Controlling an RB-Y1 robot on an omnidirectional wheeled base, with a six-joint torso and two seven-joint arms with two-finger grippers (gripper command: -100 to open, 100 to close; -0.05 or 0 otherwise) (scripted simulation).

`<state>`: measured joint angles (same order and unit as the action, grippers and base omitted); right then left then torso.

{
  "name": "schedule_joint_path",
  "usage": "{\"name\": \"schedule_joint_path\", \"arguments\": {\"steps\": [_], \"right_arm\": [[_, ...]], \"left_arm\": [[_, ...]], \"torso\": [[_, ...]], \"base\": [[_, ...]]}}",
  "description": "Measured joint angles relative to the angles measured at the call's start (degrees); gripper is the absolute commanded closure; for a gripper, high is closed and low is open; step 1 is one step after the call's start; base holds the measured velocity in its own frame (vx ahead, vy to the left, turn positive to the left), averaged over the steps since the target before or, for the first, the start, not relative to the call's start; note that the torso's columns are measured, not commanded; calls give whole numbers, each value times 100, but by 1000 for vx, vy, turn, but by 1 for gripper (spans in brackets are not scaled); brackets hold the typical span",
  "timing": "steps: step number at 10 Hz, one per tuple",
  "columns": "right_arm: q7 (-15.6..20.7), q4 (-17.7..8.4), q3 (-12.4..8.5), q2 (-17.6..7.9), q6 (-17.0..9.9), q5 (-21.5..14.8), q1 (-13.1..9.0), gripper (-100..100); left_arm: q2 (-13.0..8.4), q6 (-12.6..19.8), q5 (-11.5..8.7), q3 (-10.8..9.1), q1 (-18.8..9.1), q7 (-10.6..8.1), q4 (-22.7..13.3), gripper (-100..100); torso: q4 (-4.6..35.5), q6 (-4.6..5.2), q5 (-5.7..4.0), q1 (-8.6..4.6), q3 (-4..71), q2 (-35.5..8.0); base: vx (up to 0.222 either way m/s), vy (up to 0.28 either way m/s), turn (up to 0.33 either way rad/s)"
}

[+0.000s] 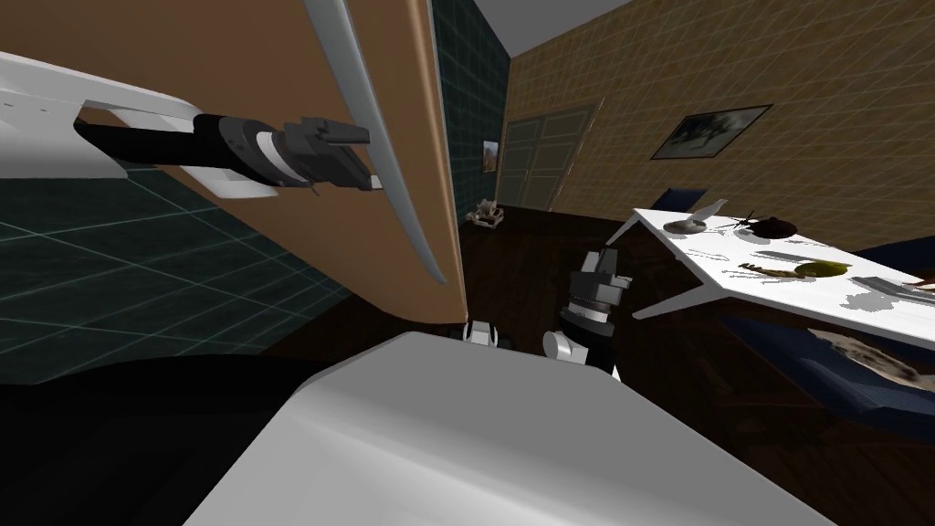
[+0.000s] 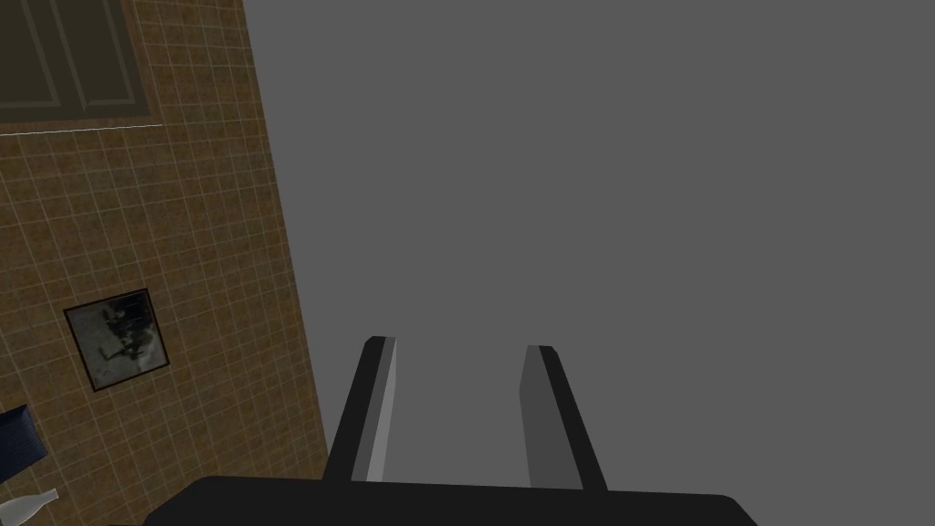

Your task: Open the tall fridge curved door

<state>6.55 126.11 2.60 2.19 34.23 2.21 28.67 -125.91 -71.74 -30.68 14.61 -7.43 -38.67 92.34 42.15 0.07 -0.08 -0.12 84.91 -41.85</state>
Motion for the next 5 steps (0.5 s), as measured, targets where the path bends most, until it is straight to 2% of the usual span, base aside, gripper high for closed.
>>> {"name": "schedule_joint_path", "arguments": {"steps": [2, 3, 5], "right_arm": [[0, 0, 0, 0, 0, 0, 0, 0], [0, 0, 0, 0, 0, 0, -1, 0], [0, 0, 0, 0, 0, 0, -2, 0]], "left_arm": [[-228, -28, -163, -33, -95, -123, 21, -100], [-241, -43, -173, -35, -101, -139, 18, 0], [-239, -35, -173, -35, -100, -136, 14, 0]], "torso": [[15, -7, 8, 16, -36, -48], [19, -6, 11, 17, -46, -62], [23, -10, 8, 13, -50, -66]], "base": [[39, 9, 29], [9, 0, -5], [4, 0, -3]]}}
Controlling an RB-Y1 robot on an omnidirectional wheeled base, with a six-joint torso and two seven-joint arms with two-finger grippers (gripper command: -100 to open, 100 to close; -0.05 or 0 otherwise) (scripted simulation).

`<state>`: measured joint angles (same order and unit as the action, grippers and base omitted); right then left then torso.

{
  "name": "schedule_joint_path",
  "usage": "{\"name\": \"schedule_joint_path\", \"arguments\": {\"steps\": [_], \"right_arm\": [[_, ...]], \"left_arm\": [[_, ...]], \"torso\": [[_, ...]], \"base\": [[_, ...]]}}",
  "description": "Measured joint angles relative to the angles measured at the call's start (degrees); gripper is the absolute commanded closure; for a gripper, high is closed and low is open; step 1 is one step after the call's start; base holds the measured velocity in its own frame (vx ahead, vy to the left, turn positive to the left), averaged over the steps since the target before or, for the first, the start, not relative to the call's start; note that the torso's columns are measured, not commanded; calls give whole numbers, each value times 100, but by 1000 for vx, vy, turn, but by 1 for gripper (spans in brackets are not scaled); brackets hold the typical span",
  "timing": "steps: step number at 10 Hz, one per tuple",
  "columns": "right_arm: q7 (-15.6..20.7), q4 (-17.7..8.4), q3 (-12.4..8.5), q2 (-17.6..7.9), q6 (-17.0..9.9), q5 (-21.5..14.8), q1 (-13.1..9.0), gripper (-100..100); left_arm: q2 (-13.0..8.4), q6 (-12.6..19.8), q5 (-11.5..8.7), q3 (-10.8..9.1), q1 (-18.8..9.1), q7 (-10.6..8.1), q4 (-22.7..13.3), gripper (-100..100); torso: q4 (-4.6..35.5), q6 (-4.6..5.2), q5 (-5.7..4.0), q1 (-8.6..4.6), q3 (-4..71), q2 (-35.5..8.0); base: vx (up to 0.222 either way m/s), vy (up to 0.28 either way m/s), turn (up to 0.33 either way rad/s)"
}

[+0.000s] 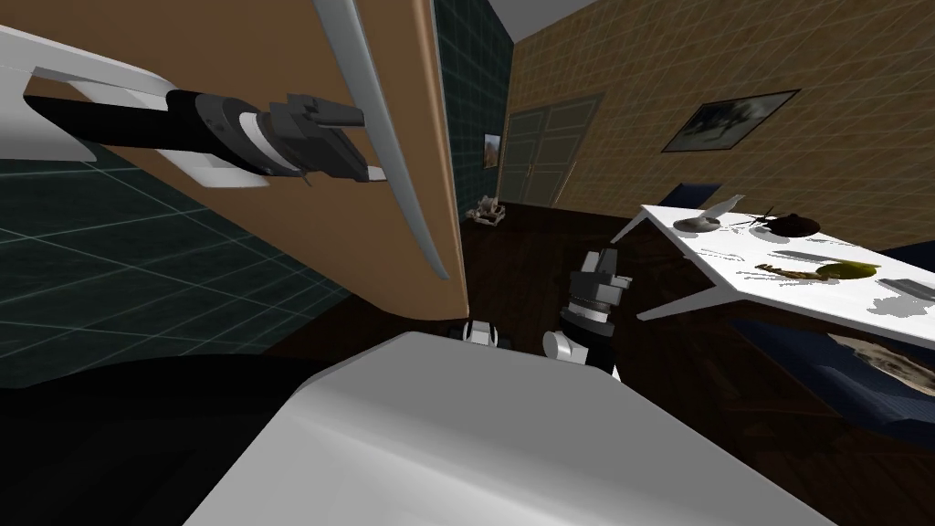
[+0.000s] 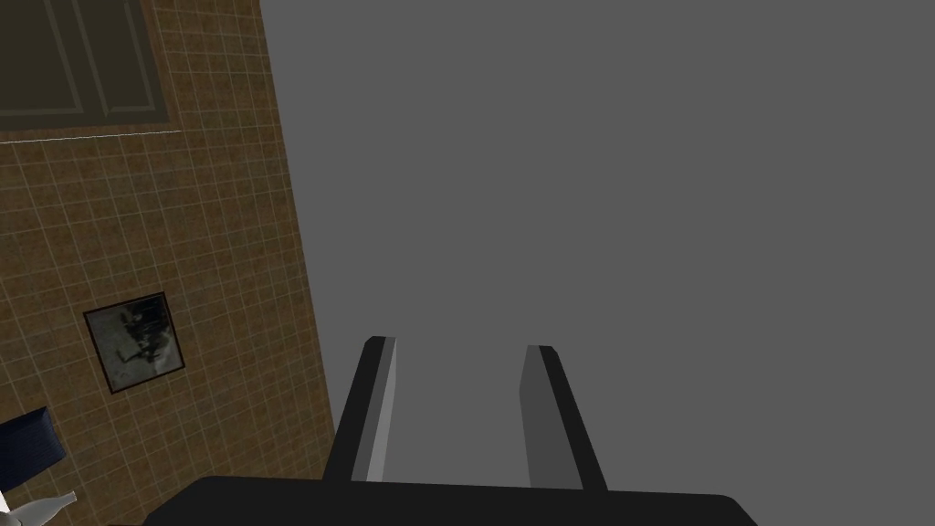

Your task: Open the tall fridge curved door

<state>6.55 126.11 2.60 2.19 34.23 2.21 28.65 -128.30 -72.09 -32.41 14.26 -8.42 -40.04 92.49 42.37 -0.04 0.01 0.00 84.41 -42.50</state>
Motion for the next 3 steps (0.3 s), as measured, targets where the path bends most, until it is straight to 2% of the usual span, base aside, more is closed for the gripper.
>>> {"name": "schedule_joint_path", "arguments": {"steps": [3], "right_arm": [[0, 0, 0, 0, 0, 0, 0, 0]], "left_arm": [[0, 1, 1, 2, 2, 0, 0, 0]], "torso": [[-8, 4, -1, -2, 15, 20]], "base": [[0, 0, 0]]}}
